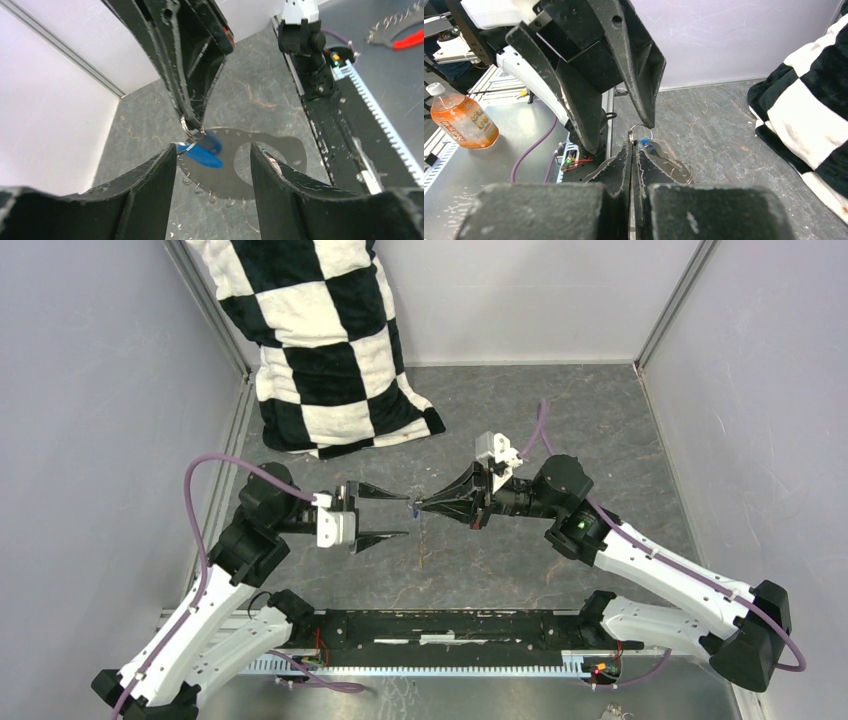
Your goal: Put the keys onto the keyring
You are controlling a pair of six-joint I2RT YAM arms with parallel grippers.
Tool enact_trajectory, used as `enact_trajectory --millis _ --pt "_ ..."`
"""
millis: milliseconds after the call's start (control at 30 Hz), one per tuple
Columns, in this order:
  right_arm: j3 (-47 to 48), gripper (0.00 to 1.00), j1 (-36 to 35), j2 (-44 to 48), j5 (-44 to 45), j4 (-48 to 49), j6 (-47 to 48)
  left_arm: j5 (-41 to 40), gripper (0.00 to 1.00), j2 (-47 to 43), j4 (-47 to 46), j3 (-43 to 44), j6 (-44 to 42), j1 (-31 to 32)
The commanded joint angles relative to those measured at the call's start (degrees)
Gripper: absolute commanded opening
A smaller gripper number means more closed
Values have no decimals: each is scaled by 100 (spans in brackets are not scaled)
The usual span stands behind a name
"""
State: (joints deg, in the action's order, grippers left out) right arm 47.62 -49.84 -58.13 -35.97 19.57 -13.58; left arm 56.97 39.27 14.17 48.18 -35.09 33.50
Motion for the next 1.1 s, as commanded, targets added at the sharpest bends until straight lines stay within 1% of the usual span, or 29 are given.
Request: enact_trajectory --millis 0,233,367,533,767,833,900,967,1000,1033,1067 --pt "220 0 15 25 10 202 190 -57 60 235 -861 293 1441 17" --pt "393 0 19 -34 -24 -168 447 -152 54 332 -893 223 1523 11" --pt "473 0 17 -71 -40 -259 501 -145 40 398 -790 207 1497 13" --pt "486 0 19 -85 -68 -259 519 -128 27 508 -698 213 1460 14" --pt "508 0 21 -82 -72 -245 535 -199 19 584 -512 211 1466 14" --pt "512 0 17 -109 -111 -211 491 -219 13 588 -512 217 1470 15" --pt "520 0 19 -134 -175 -190 449 -258 5 609 -522 226 1506 17" --pt "541 0 21 -130 -240 -209 457 -329 2 622 -518 235 1554 17" --pt "574 1 19 -118 -245 -290 507 -368 2 612 -510 235 1560 17" --pt "671 6 19 -90 -218 -486 640 -409 2 612 -481 247 1558 20" --pt "779 14 19 -93 -174 -825 861 -438 2 613 -452 259 1551 15"
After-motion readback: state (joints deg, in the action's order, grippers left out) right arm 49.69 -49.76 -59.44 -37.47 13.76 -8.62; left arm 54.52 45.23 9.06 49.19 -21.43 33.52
